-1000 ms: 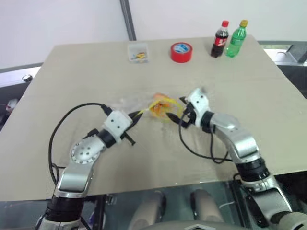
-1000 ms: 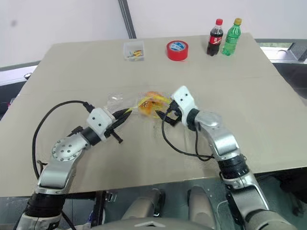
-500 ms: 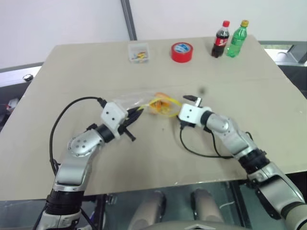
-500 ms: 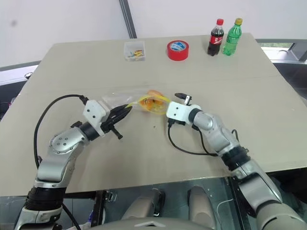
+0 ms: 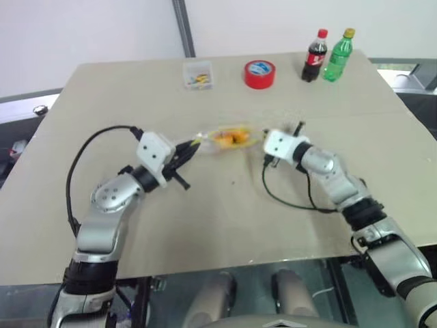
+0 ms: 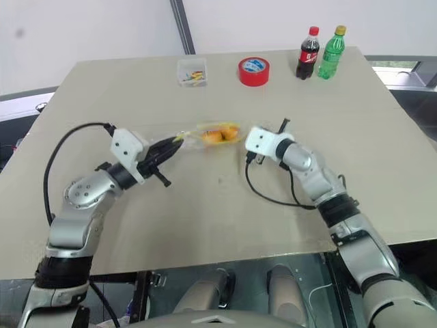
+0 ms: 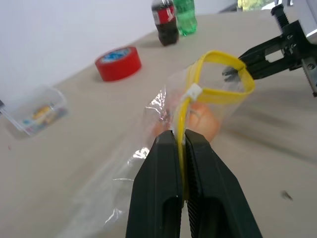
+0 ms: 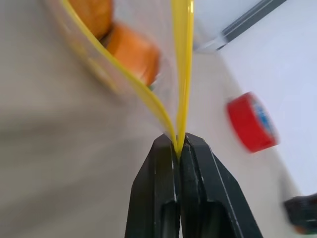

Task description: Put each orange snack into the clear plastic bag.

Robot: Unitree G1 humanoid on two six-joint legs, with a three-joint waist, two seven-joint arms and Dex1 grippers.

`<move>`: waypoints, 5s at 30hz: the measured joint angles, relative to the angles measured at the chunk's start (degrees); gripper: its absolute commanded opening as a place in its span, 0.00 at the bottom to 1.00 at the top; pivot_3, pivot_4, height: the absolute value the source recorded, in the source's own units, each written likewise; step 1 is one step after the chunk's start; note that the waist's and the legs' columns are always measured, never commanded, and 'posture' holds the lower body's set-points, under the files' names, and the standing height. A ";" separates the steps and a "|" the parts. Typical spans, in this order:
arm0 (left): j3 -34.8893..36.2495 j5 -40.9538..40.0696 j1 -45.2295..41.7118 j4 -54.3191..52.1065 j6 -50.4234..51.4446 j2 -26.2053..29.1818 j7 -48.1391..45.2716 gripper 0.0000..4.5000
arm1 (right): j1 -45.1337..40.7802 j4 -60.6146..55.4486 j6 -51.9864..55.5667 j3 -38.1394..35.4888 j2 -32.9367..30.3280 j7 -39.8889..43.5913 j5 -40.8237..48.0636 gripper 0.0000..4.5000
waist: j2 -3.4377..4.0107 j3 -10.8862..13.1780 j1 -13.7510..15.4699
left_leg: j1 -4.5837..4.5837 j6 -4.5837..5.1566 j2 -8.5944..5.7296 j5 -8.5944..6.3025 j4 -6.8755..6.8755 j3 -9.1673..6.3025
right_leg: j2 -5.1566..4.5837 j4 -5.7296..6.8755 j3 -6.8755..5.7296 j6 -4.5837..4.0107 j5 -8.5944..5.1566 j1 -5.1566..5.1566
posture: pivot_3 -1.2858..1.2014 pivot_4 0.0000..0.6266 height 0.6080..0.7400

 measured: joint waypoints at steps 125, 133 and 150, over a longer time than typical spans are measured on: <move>-10.94 21.20 4.94 -3.95 -14.04 -0.10 2.89 0.00 | 6.91 -29.50 8.70 9.10 0.87 16.88 -8.04 0.31 | 0.29 0.10 1.44 | -0.74 -0.73 -2.03 0.46 0.84 -4.13 | -1.28 0.96 -2.32 -0.04 -1.08 0.43 | 0.52 0.24 0.77; -10.94 21.45 4.89 -3.94 -14.05 -0.08 2.89 0.00 | 6.91 -29.51 8.29 9.09 0.91 16.68 -8.53 0.12 | 0.29 0.10 1.44 | -0.74 -0.73 -2.03 0.46 0.84 -4.12 | -1.24 0.96 -2.32 -0.04 -1.08 0.42 | 0.52 0.24 0.77; -10.94 21.96 4.89 -3.94 -14.03 -0.08 2.89 0.00 | 6.92 -30.04 8.55 9.09 1.65 17.09 -8.36 0.12 | 0.29 0.10 1.44 | -0.74 -0.73 -2.02 0.46 0.81 -4.11 | -1.17 0.96 -2.30 -0.04 -1.08 0.41 | 0.52 0.24 0.77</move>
